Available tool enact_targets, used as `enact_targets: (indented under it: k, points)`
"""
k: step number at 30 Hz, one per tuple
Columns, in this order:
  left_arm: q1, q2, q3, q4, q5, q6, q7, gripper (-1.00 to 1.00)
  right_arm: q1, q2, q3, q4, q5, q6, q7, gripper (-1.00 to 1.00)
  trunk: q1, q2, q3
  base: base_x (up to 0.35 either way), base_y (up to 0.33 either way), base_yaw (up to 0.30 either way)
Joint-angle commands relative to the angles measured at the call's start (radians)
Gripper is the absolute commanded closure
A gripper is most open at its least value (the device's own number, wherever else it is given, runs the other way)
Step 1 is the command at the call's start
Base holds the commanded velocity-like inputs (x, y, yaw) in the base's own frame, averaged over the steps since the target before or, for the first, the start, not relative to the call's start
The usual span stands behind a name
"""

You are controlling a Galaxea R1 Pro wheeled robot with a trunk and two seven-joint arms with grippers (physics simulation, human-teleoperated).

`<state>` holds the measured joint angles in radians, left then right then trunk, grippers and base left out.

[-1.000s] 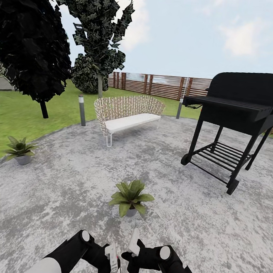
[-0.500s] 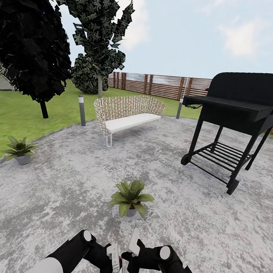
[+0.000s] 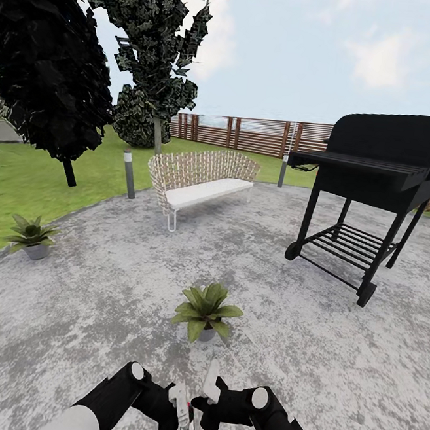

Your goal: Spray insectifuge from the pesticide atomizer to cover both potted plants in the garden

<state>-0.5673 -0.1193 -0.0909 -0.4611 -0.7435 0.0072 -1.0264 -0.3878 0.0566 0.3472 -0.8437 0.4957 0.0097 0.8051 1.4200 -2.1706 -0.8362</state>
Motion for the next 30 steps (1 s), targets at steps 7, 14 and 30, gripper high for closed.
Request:
enact_targets:
  k: [7,14,30]
  points:
    - [0.000,0.000,0.000,-0.001,-0.002,-0.009,-0.004,1.00,0.000,0.000,-0.001,-0.002,0.006,0.001,0.003,1.00,0.000,0.000,-0.001,0.000,0.000,0.000]
    - [0.000,0.000,0.000,-0.001,-0.002,-0.010,-0.004,1.00,0.000,0.000,-0.001,-0.002,0.006,0.001,0.003,1.00,0.000,0.000,-0.001,0.000,0.000,0.000]
    - [0.001,0.053,-0.004,0.001,-0.015,-0.010,-0.003,1.00,0.000,0.000,-0.001,-0.002,0.007,0.001,0.003,1.00,0.000,0.000,-0.001,0.000,0.000,0.000]
